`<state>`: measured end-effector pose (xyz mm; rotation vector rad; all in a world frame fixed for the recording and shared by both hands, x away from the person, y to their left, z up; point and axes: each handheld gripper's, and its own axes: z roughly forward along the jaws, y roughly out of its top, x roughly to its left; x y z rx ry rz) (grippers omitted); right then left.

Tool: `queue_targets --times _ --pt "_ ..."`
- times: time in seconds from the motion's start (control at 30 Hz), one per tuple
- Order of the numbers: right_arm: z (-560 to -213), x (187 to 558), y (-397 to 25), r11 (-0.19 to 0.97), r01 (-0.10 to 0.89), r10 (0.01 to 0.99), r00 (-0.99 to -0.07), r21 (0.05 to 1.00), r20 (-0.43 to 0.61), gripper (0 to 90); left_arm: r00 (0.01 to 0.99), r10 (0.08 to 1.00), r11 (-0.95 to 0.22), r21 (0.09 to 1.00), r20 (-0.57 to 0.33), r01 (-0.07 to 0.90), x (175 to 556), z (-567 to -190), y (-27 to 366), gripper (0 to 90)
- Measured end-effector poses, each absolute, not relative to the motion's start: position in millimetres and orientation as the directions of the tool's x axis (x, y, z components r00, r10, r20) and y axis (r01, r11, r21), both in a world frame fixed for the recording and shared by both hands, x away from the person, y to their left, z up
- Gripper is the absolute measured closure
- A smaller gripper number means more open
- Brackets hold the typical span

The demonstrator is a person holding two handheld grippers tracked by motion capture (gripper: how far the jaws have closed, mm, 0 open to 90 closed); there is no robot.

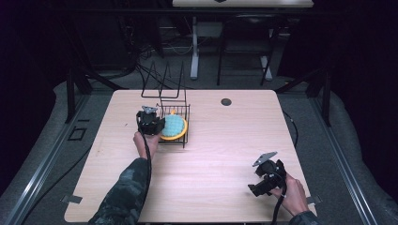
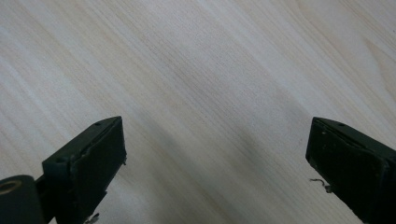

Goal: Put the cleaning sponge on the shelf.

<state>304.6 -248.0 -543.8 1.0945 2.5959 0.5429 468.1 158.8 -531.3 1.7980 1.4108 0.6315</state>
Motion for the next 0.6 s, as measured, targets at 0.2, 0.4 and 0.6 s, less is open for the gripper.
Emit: queue_targets --times 0.2,0.4,0.6 --pt "-544 305 -247 0.647 0.626 0.725 -0.681 0.436 -0.1 4.2 0.283 0.957 -0.118 0.805 -0.064 0.581 462 -526 162 43.0" --pt "-543 305 -246 0.65 0.623 0.723 -0.683 0.435 -0.104 4.2 0.303 0.95 -0.114 0.809 -0.082 0.577 454 -522 166 29.5" --pt "-544 305 -245 0.653 0.622 0.721 -0.686 0.433 -0.102 4.2 0.342 0.938 -0.156 0.811 -0.056 0.563 440 -515 167 19.1"
